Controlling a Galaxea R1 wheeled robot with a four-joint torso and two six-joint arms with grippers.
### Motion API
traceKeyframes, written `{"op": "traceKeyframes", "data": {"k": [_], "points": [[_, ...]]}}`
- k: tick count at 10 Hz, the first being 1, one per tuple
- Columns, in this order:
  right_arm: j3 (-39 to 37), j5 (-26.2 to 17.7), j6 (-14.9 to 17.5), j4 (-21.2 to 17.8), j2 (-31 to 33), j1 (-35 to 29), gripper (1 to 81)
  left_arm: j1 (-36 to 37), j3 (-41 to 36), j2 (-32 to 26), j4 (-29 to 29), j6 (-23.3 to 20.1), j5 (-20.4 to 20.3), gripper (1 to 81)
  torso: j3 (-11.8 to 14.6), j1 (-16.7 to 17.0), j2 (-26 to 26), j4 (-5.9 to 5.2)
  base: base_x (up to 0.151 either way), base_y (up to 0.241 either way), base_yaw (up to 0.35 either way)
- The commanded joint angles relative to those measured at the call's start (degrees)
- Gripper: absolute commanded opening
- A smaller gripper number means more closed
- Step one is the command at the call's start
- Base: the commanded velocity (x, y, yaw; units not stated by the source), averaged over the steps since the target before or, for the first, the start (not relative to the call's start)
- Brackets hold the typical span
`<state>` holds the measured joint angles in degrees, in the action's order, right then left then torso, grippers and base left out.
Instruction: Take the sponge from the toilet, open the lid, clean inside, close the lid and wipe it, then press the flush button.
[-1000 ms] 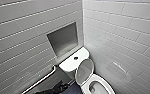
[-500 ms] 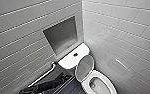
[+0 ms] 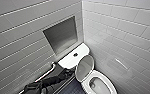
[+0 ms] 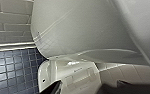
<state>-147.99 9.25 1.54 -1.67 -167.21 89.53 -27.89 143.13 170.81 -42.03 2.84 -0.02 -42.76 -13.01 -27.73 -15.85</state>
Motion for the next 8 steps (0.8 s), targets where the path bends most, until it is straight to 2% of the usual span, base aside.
{"op": "traceKeyframes", "data": {"k": [1, 5, 8], "points": [[0.88, -4.16, 0.31, 0.88, -0.35, 1.41, 1.0, 7.37, 0.93, 1.02, -0.51, -0.12, 2.57, 81.1, 0.0, 0.0, 0.0, 0.0, 0.0, 0.0, 0.0], [0.52, -4.16, 0.31, 0.88, -0.79, 0.52, 1.0, 4.65, -7.6, 1.38, 0.11, -0.29, 3.72, 81.1, 0.0, 0.0, 0.0, 0.0, 0.0, 0.0, 0.0], [0.52, -4.24, 0.23, 0.79, -0.96, -0.44, 1.0, 2.18, -16.21, -1.88, 0.99, -0.73, 3.89, 81.1, 0.0, 0.0, 0.0, 0.0, 0.0, 0.0, 0.0]]}}
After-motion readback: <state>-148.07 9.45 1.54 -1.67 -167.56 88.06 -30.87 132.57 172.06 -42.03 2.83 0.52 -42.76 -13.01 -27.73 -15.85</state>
